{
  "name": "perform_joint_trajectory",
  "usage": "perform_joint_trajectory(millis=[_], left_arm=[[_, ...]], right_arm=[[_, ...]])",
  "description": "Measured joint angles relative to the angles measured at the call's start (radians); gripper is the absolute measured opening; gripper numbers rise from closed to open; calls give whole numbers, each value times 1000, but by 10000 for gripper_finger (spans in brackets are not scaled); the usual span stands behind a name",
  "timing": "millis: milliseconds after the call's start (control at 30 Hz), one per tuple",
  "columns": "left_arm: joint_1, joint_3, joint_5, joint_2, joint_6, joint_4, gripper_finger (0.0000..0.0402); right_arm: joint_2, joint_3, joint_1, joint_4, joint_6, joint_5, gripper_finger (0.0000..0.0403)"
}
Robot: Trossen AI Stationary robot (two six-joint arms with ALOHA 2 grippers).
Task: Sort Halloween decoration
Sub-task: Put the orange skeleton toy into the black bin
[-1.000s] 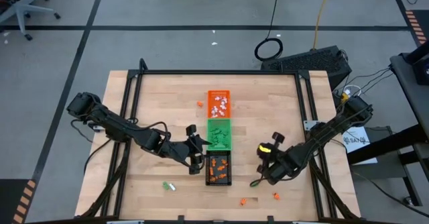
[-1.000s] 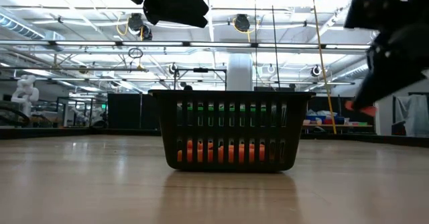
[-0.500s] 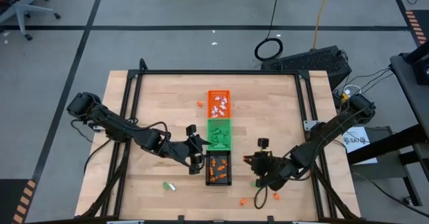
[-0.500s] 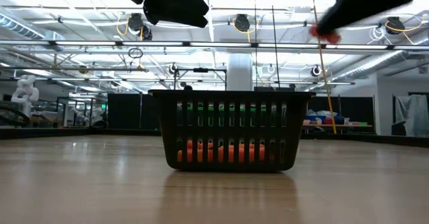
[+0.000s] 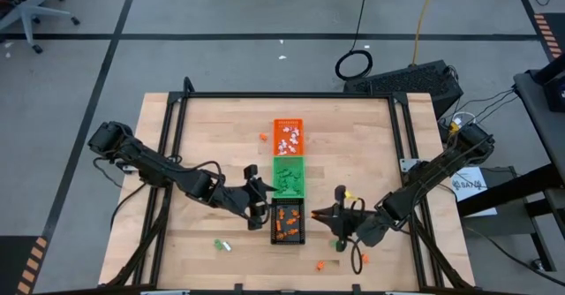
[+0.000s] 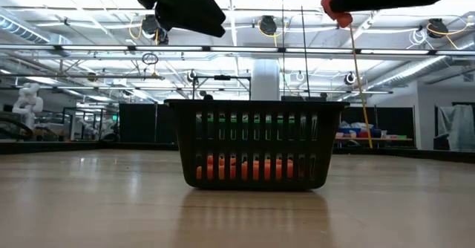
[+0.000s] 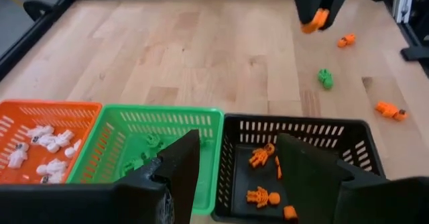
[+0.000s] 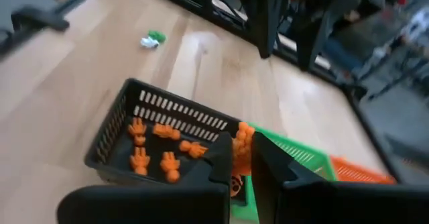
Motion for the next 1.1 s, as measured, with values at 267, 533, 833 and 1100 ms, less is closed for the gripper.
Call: perform_joint_trajectory(millis=[267, 533, 833, 1100], left_arm=[[-16, 0, -4, 0, -1, -16, 198], [-16, 0, -9, 0, -1, -15, 198], [-16, 0, -10, 0, -1, -13, 198], [-16, 0, -11, 0, -2, -12, 198]], right_arm=[[0, -2, -2, -5, -325, 0, 11], [0, -2, -2, 16, -563, 0, 11], [0, -2, -2, 38, -525, -1, 11], [0, -2, -2, 69, -360, -3, 17]])
